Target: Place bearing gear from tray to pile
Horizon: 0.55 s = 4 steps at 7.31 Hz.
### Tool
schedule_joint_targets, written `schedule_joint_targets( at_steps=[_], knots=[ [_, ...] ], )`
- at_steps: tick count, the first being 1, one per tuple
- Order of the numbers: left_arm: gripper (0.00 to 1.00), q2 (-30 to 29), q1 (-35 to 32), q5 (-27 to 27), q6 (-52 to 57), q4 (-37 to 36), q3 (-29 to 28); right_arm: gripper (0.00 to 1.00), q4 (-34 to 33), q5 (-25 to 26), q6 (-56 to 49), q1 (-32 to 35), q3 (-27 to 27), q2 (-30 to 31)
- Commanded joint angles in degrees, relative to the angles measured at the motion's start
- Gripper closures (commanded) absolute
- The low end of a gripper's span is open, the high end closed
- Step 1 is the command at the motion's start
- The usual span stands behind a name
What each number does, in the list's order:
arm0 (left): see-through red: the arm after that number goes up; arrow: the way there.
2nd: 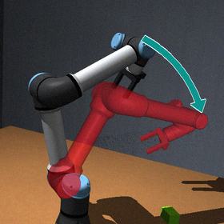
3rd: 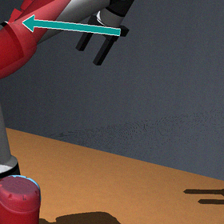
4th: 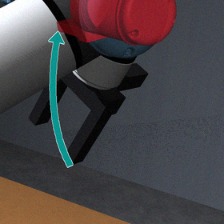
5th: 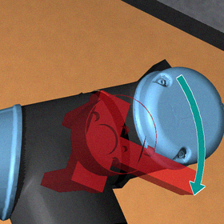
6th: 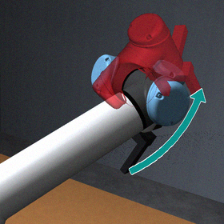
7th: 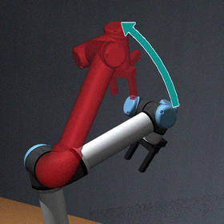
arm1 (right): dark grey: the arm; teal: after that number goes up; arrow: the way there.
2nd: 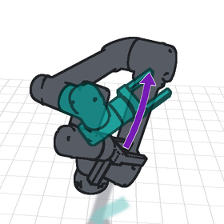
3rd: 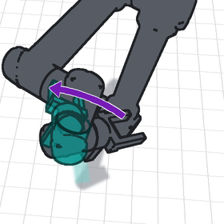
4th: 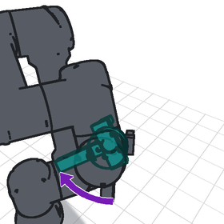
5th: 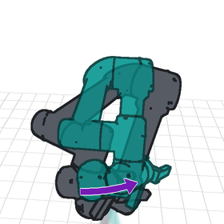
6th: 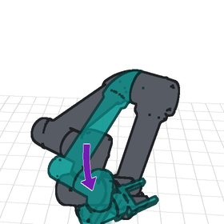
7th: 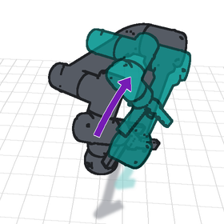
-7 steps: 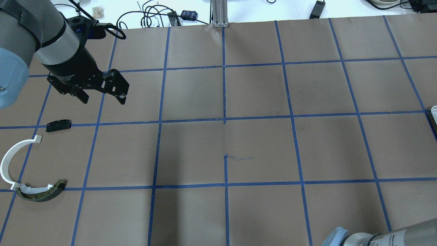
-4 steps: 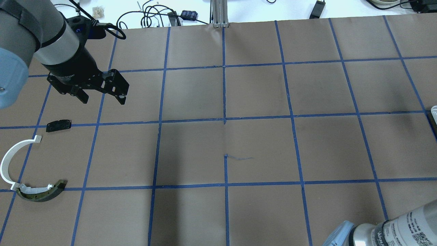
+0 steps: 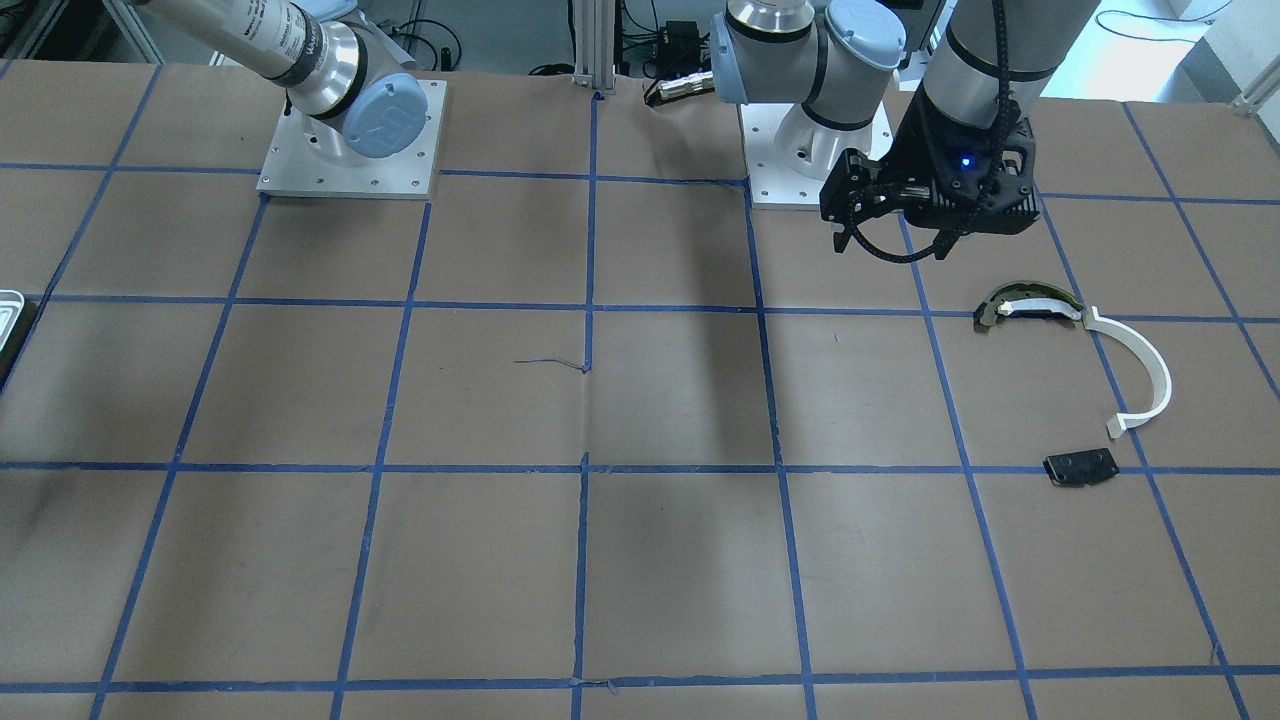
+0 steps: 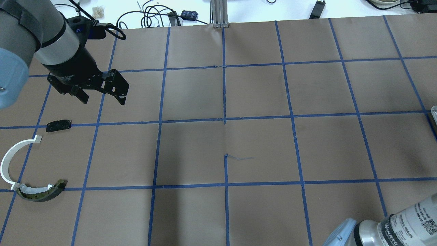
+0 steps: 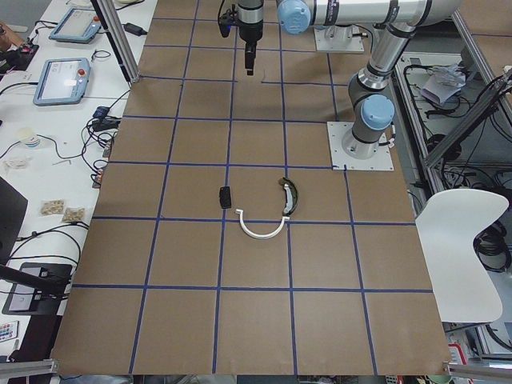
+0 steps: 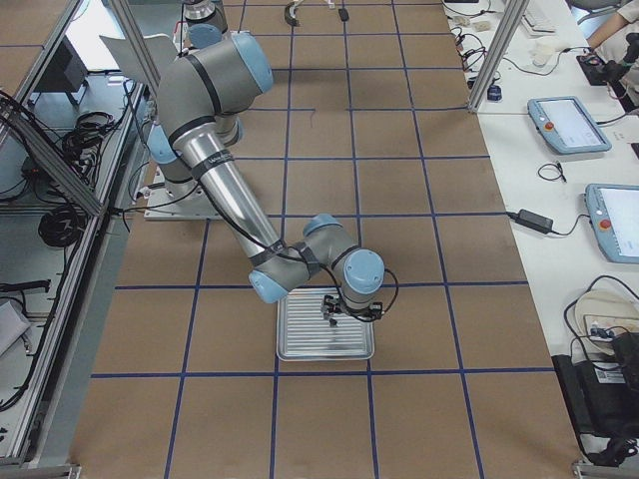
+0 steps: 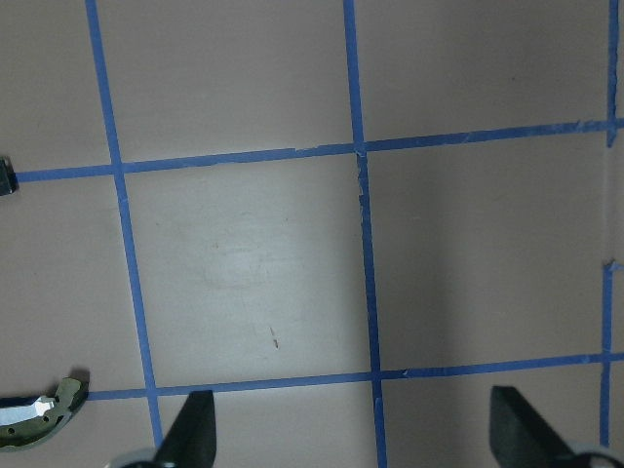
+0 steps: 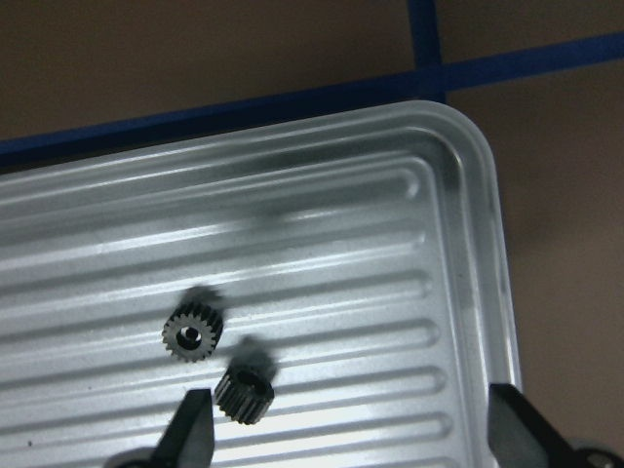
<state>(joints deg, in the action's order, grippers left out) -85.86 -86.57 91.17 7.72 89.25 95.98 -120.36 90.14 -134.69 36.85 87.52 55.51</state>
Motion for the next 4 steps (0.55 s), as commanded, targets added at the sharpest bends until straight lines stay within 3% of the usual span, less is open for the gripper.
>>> schedule_joint_targets(
  at_steps=[1,4],
  knots=[
    [0.00,0.08,0.00,0.15,0.01,0.04,0.09,0.07,-2.23,0.48,0.04,-1.42,3.44,0.04],
    [0.00,-0.36,0.00,-0.20,-0.42,-0.13,0.09,0.15,-2.78,0.21,-0.40,-1.78,3.62,-0.05]
  ],
)
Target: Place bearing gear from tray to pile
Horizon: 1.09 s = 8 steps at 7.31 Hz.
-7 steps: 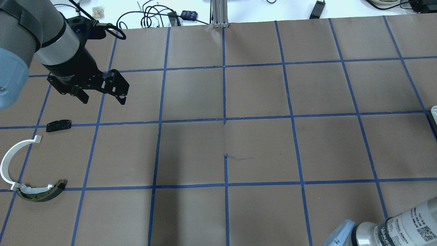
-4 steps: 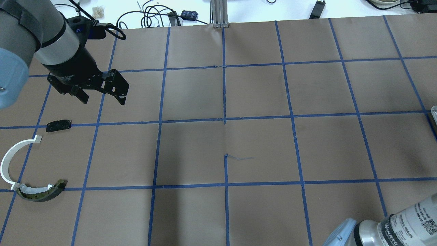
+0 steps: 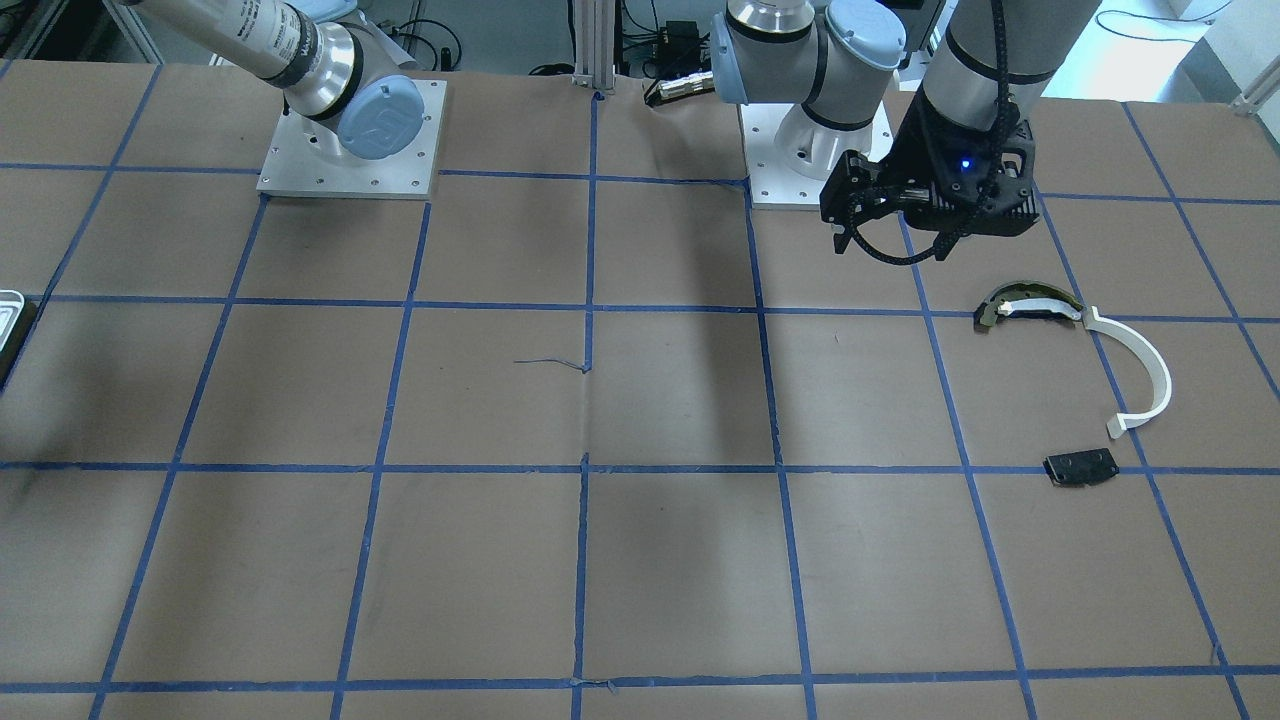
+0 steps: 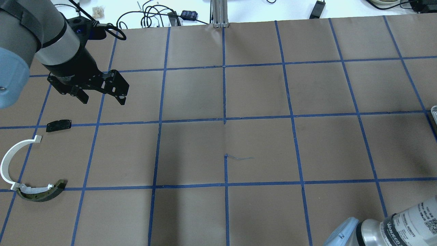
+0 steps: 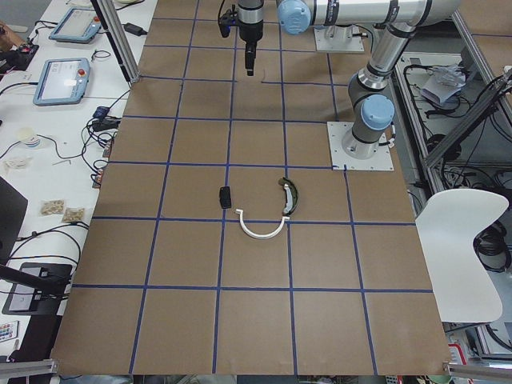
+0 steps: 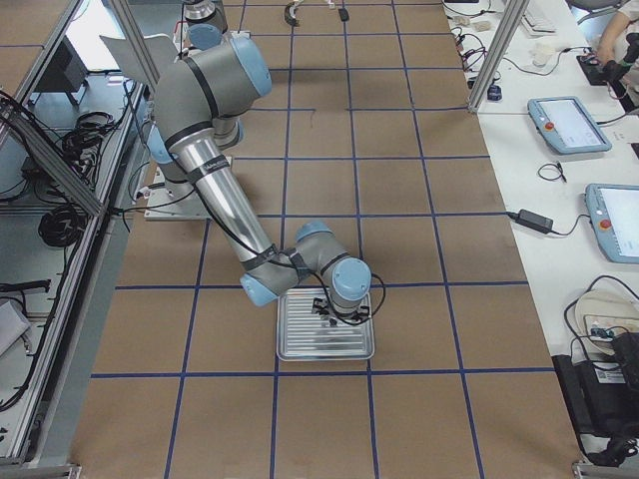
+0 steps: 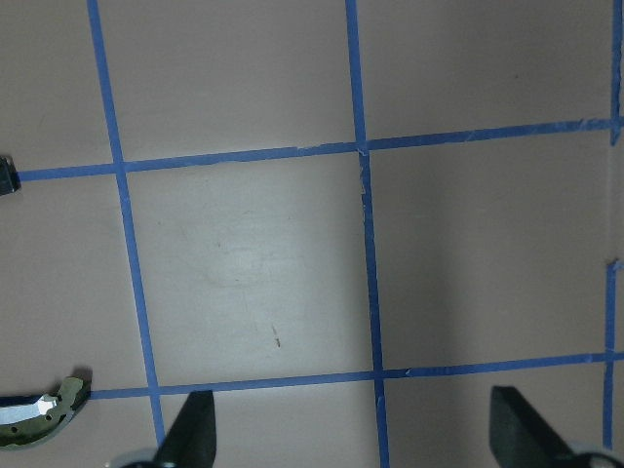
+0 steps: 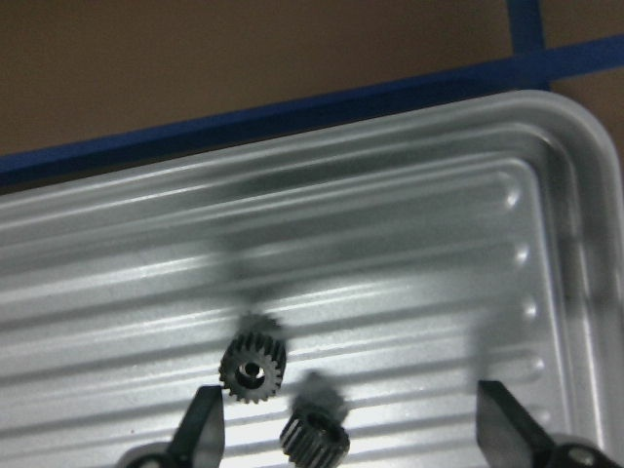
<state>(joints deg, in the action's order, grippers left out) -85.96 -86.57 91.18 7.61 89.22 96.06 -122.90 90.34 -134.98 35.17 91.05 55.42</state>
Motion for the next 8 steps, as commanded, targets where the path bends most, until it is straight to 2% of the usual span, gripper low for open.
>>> schedule_joint_targets(
  at_steps=[1,3,4,6,7,8],
  knots=[
    [0.00,-0.09,0.00,0.04,-0.22,-0.27,-0.08,0.30,-1.80,0.01,-0.37,-0.10,0.18,-0.05],
    [0.00,-0.01,0.44,0.66,-0.05,-0.36,-0.08,0.95,-3.04,0.10,-1.68,-0.10,0.18,0.04],
    [0.00,0.09,0.44,0.66,-0.05,-0.36,-0.08,1.00,-3.22,0.28,-1.52,-0.10,0.18,0.22],
    [0.00,-0.09,0.35,0.75,-0.05,-0.10,0.01,1.00,-3.14,0.54,-1.26,-0.19,0.53,0.66],
    [0.00,-0.44,0.44,0.58,-0.22,-0.27,0.01,1.00,-2.35,0.54,-0.82,-0.19,0.45,2.14],
    [0.00,-0.27,0.61,0.57,-0.05,-0.19,0.01,1.00,-0.26,1.15,1.27,0.51,0.53,6.33]
  ],
)
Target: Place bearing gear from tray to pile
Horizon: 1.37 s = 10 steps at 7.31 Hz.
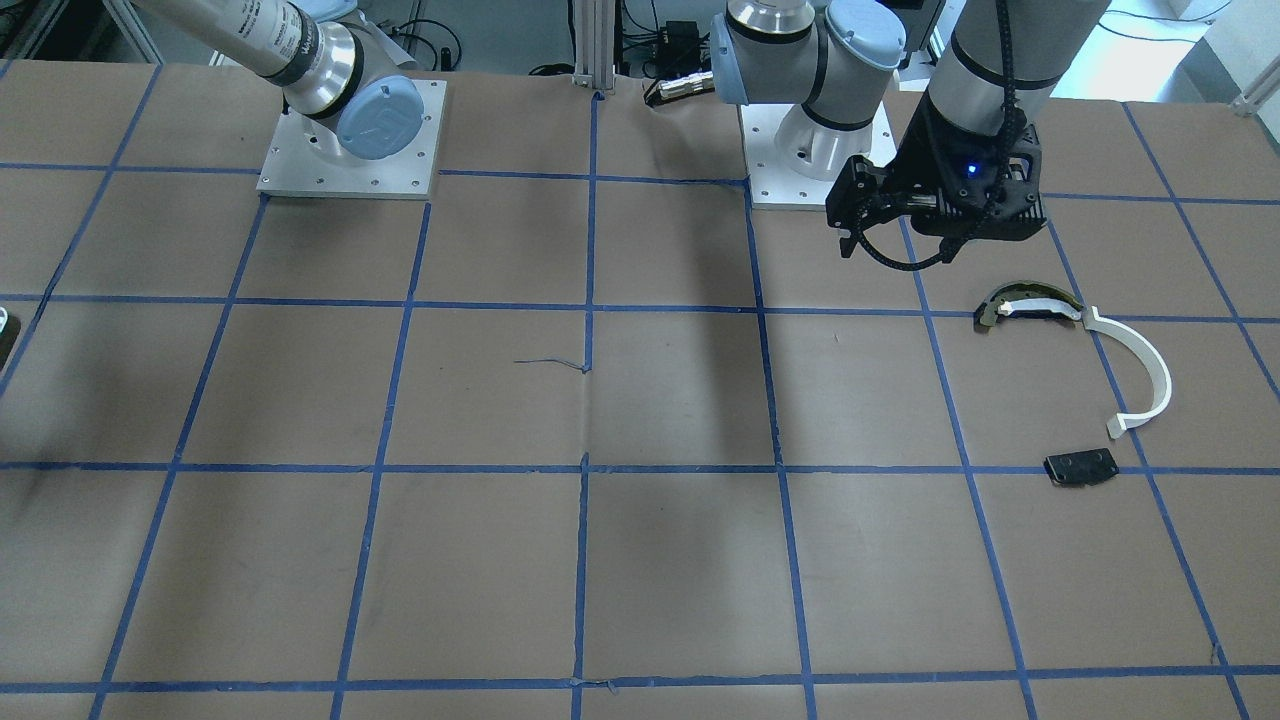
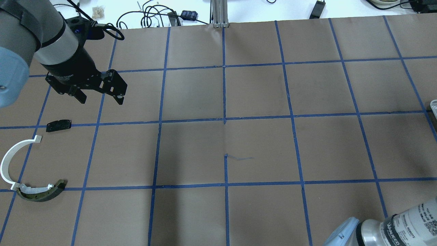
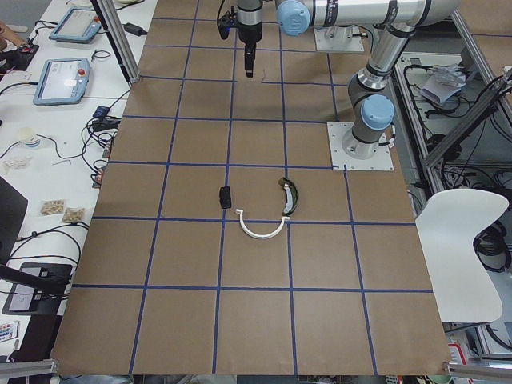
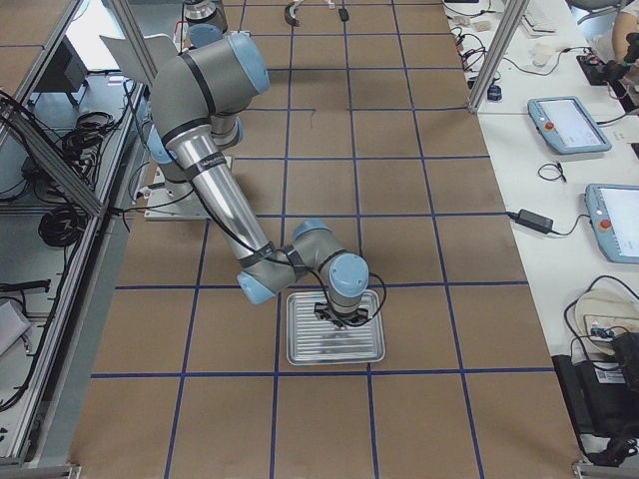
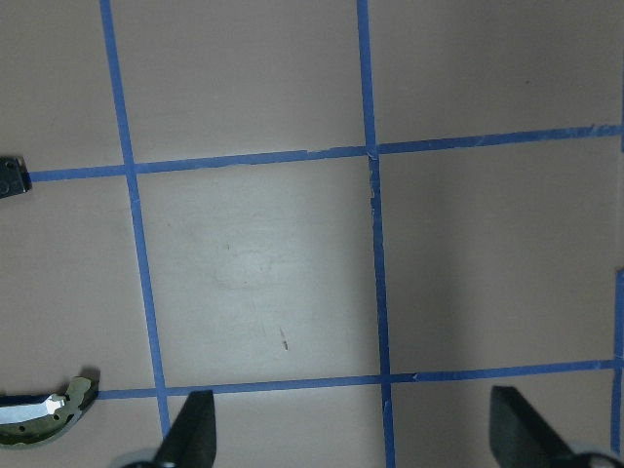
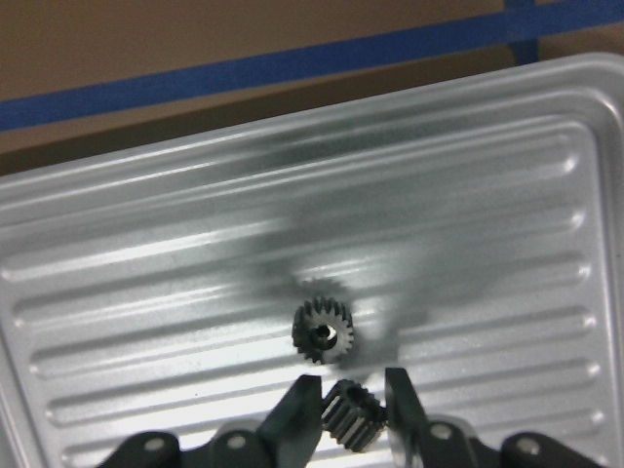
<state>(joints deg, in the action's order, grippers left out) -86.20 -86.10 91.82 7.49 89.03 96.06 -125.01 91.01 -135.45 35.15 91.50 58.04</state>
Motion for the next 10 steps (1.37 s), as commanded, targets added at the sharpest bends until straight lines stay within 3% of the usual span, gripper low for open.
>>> schedule_joint_targets(
  at_steps=[1,3,5,6,7,10],
  knots=[
    [0.00,-0.28,0.14,-0.07,0.07,-0.26,0.01,1.00,7.27,0.40,6.55,2.01,0.26,9.05],
    [0.00,-0.28,0.67,-0.15,0.33,-0.35,-0.08,1.00,11.16,3.19,11.76,10.16,0.26,17.68],
    [0.00,-0.28,0.67,-0.07,0.33,-0.26,-0.08,1.00,26.67,3.74,32.41,20.60,0.35,26.91],
    [0.00,-0.28,0.76,-0.07,0.68,-0.26,-0.08,1.00,30.66,3.39,42.79,28.05,0.17,27.99],
    [0.00,-0.19,0.76,-0.07,0.68,-0.26,-0.08,1.00,30.96,3.21,51.86,35.79,-0.27,28.18],
    [0.00,-0.19,0.85,-0.07,0.77,-0.26,-0.08,1.00,26.69,1.38,95.13,58.13,-0.53,24.87]
  ],
)
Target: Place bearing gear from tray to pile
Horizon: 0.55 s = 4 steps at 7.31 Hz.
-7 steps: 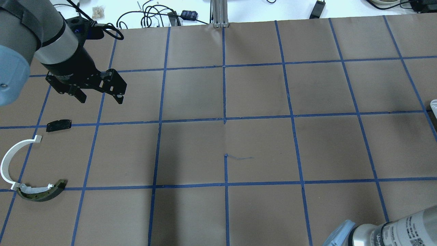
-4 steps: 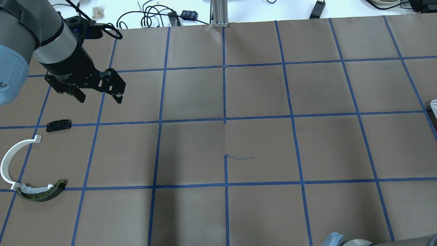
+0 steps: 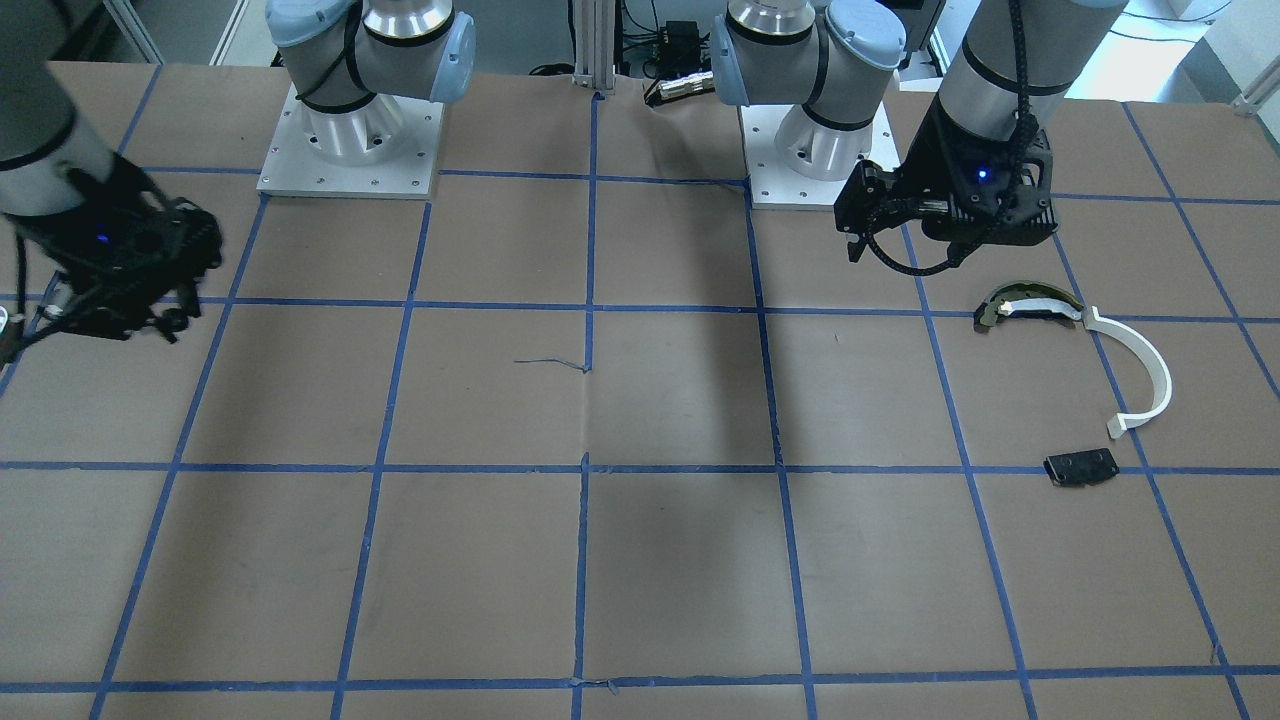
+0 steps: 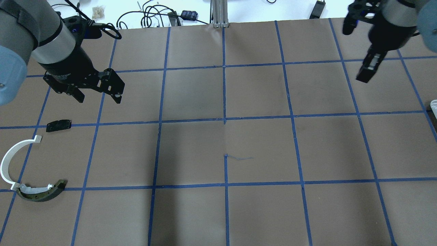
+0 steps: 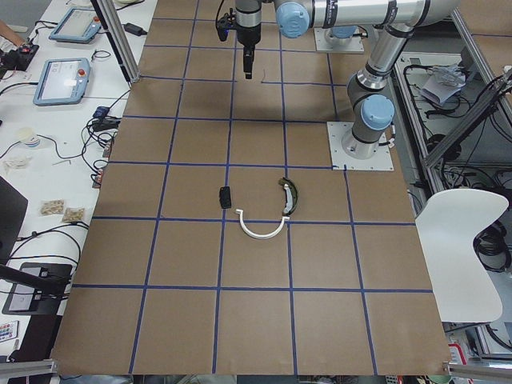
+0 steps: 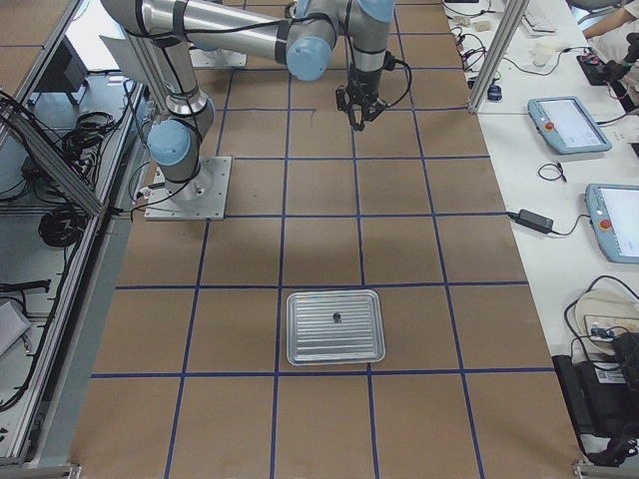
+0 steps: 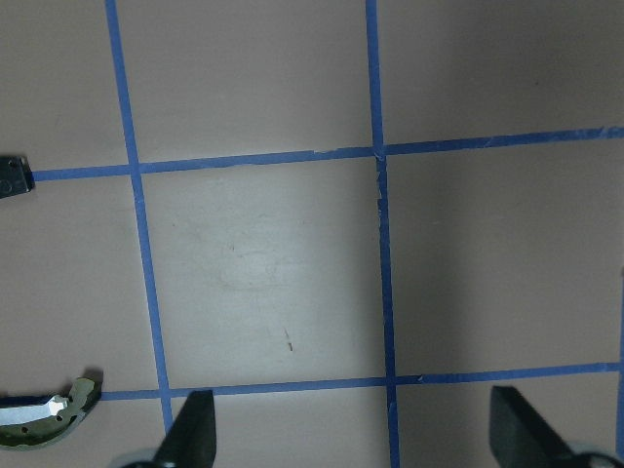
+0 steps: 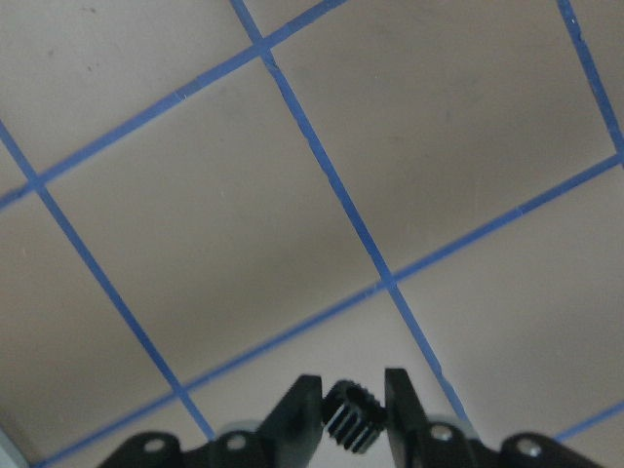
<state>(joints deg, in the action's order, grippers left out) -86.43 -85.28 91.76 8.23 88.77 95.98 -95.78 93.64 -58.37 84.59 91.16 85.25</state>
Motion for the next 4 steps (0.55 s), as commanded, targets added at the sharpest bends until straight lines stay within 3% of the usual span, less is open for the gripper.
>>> schedule_joint_targets(
  at_steps=[1,4],
  knots=[
    [0.00,0.04,0.03,0.00,0.03,0.00,0.00,1.00,-8.48,-3.44,28.82,14.14,-0.28,-5.58],
    [0.00,-0.05,0.03,0.00,0.12,0.00,0.00,1.00,-27.01,-3.73,57.76,26.04,1.20,-16.31]
  ],
)
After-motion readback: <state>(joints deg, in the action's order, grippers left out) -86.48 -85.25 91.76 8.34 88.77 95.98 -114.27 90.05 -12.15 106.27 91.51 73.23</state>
